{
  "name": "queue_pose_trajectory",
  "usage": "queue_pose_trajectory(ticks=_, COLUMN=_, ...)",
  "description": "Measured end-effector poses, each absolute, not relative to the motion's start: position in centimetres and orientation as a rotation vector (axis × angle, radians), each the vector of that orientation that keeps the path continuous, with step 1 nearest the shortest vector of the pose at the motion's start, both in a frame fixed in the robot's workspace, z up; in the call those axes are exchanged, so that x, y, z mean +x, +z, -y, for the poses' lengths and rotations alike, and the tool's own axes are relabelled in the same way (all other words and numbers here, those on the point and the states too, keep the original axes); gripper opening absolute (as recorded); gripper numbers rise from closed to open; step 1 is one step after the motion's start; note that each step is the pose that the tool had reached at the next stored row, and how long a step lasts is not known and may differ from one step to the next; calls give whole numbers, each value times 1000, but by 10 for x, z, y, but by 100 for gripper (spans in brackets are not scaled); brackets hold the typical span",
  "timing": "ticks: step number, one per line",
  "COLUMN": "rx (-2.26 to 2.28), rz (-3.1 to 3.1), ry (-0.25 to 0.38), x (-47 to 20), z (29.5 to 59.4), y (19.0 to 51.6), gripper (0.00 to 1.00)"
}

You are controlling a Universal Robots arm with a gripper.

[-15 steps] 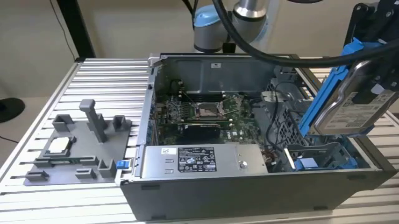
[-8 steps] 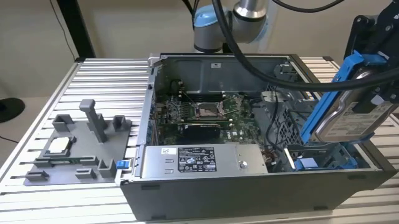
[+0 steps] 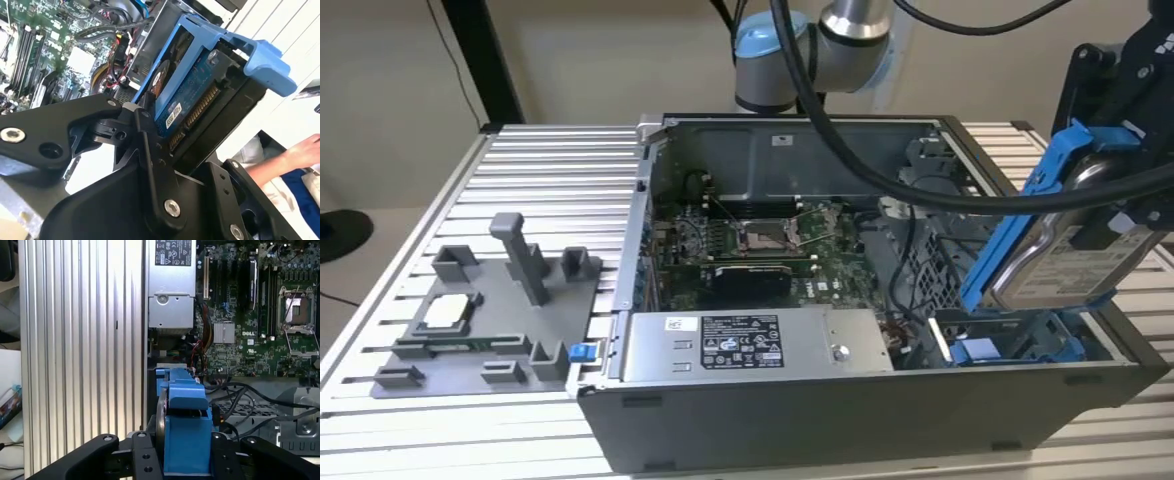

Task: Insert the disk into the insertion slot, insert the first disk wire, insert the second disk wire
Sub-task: 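Insert the disk into the insertion slot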

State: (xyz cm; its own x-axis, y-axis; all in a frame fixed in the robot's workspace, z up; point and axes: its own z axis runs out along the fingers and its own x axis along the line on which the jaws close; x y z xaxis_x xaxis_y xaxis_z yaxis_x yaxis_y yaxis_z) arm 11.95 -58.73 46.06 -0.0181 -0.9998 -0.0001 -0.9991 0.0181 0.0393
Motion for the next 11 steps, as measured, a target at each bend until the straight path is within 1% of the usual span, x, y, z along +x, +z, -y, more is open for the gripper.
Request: queue_pose_trajectory(ticks=11, rx=2184, rz=2223, ry=-48, x=120, z=587, y=443, gripper=0)
